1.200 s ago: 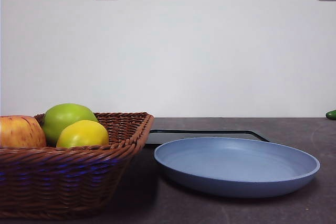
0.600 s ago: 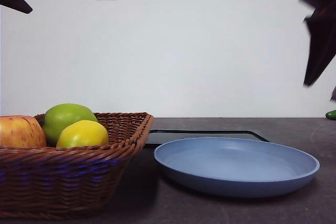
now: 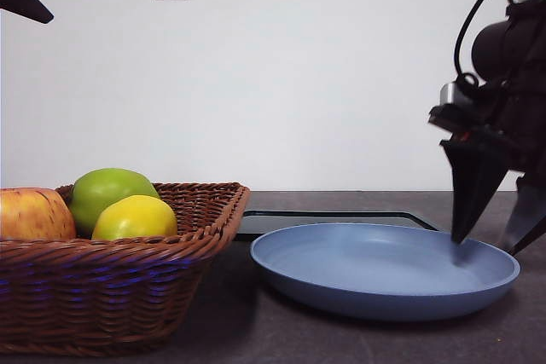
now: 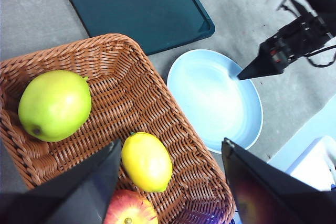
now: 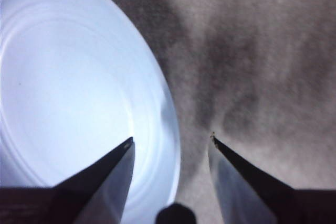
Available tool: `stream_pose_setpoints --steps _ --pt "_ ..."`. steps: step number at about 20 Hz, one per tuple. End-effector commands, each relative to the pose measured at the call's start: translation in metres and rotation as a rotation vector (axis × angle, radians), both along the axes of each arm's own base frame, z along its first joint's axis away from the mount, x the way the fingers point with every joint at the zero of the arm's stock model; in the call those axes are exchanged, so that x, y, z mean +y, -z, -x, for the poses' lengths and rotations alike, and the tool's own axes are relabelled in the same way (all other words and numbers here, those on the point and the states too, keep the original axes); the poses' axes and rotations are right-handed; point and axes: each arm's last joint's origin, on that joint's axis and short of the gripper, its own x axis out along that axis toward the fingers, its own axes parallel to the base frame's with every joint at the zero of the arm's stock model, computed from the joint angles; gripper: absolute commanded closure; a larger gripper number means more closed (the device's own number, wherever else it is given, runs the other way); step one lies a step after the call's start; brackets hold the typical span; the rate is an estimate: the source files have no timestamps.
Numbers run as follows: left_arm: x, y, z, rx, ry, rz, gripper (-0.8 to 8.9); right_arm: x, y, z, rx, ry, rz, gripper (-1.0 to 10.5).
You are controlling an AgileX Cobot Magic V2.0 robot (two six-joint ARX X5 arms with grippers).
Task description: Take the lemon from the basket,put the lemon in the plate,hand out the plate
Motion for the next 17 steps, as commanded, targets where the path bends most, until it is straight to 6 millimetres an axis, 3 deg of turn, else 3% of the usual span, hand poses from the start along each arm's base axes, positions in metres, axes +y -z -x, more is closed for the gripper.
stream_pose_setpoints --steps 1,5,10,14,17 --pt "-0.001 -0.004 -0.001 -0.005 0.006 0.009 4.78 0.005 0.006 -0.004 0.007 -0.008 -0.003 7.6" --pt "-0.001 -0.004 -0.001 -0.005 0.004 0.011 4.78 0.006 0.008 -0.004 0.016 -0.005 -0.001 9.4" --pt "-0.002 -0.004 -0.001 0.01 -0.011 0.02 4.78 -0.001 0.003 -0.003 0.018 0.026 -0.001 9.4" --pt "-0.013 0.006 -0.005 0.104 -0.026 -0.018 4.69 -0.014 -0.024 0.007 -0.029 0.063 -0.01 9.4" --pt "-0.034 0.02 -0.01 0.194 0.038 -0.061 3.96 -0.021 -0.051 0.02 -0.111 0.08 -0.023 9.4"
